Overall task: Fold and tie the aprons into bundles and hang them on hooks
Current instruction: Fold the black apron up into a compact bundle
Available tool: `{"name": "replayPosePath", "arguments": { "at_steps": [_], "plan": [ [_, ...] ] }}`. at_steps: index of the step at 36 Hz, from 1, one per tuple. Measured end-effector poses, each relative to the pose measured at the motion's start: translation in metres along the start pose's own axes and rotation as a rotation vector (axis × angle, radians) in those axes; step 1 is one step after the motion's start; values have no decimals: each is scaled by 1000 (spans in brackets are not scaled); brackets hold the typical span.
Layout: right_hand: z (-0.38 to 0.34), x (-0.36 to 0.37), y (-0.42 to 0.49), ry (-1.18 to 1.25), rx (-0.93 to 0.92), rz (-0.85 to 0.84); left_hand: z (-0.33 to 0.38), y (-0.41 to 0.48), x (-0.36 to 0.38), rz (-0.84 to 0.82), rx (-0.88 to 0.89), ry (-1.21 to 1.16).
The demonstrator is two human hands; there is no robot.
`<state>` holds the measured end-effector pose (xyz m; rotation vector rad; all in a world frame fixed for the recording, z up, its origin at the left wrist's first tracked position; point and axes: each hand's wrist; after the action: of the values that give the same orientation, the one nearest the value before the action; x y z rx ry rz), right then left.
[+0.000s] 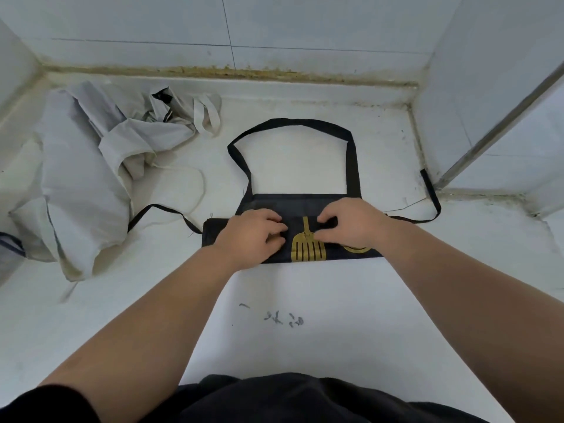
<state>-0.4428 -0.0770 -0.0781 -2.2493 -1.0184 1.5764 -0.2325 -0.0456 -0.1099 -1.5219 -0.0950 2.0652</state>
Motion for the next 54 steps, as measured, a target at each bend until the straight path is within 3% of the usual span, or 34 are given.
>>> {"name": "replayPosePath", "arguments": {
  "at_steps": [5,8,16,22,33,37,40,42,47,54],
  "plan": [
    [-1,13,-8,-316,45,-164,9,-10,2,-146,-35,74],
    [4,22,-11,-359,47,-156,10,-11,1,-186,-46,141],
    [5,10,-11,-59,149,-145,14,1,-16,-257,-88,135],
    [10,12,-2,-165,204,-36,14,5,-19,-233,-98,192],
    [16,16,0,-171,230,-11,17,0,-16,-242,-89,271],
    [10,19,-6,-376,161,105,23,-3,-12,-317,-97,273],
    [7,22,-7,-478,56,59,26,-3,-9,-359,-70,364],
    [4,21,-9,-379,13,29,26,-3,-8,-355,-64,391],
    [6,24,-16,-371,43,-127,25,-3,-5,-289,-13,342],
    [7,19,-15,-241,18,-75,22,4,-15,-259,23,317]
  ]
}}
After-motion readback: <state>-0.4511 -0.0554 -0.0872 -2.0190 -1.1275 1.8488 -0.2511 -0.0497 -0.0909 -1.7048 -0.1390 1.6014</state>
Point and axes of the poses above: each hand's wrist, its own y-axis towards the middle knuckle, its own x-axis out of the palm, z = x × y, and after that the axes turned 9 degrees about -z, right-handed
